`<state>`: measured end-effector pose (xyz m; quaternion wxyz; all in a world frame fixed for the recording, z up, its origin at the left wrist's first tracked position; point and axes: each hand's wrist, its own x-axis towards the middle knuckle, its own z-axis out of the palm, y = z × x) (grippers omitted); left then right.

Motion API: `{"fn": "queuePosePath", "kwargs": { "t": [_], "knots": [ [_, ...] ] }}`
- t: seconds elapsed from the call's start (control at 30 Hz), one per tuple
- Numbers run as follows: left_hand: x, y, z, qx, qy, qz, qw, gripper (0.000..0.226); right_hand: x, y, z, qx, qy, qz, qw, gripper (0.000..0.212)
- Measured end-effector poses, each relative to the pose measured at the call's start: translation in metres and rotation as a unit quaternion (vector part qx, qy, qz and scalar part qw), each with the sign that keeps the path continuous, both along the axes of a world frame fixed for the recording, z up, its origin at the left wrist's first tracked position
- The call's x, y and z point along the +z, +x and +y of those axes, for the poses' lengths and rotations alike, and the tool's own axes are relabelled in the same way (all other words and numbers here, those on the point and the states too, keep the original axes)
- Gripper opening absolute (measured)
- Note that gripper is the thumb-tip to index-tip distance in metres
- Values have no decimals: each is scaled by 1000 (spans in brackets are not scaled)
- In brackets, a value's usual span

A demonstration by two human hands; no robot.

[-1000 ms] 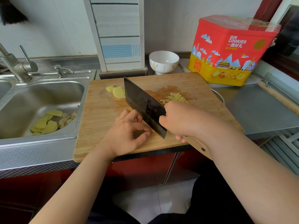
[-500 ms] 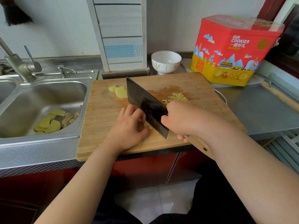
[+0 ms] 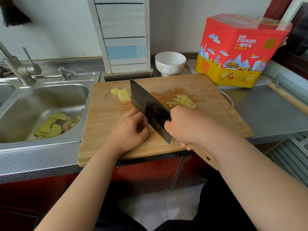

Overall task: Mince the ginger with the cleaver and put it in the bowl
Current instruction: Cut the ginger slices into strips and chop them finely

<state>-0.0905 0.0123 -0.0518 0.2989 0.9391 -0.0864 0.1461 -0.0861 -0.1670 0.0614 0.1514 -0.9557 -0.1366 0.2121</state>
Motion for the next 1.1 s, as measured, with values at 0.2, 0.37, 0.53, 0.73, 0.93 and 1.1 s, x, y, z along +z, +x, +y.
{"fn": "queuePosePath", "kwargs": {
  "t": [0.2, 0.37, 0.53, 0.73, 0.93, 1.1],
  "knots": [
    [-3, 1, 0, -11, 7, -23, 1000, 13, -6, -3, 5, 27, -29, -32, 999, 12],
    [-3, 1, 0, -15, 9, -34, 999, 9, -15, 9, -9, -25, 44, 15, 999, 32],
    [-2, 0, 0, -27, 2, -35, 999, 10, -19, 12, -19, -53, 107, 36, 992, 54],
    [-3, -2, 0, 7, -46, -54, 997, 7, -8, 4, -17, -26, 93, -21, 995, 25],
    [-5, -1, 2, 0, -45, -64, 997, 6, -2, -6, -8, -7, 61, -33, 998, 23],
    [-6, -1, 2, -4, -38, -62, 997, 6, -1, -11, -2, 4, 27, -34, 999, 25]
  ]
}}
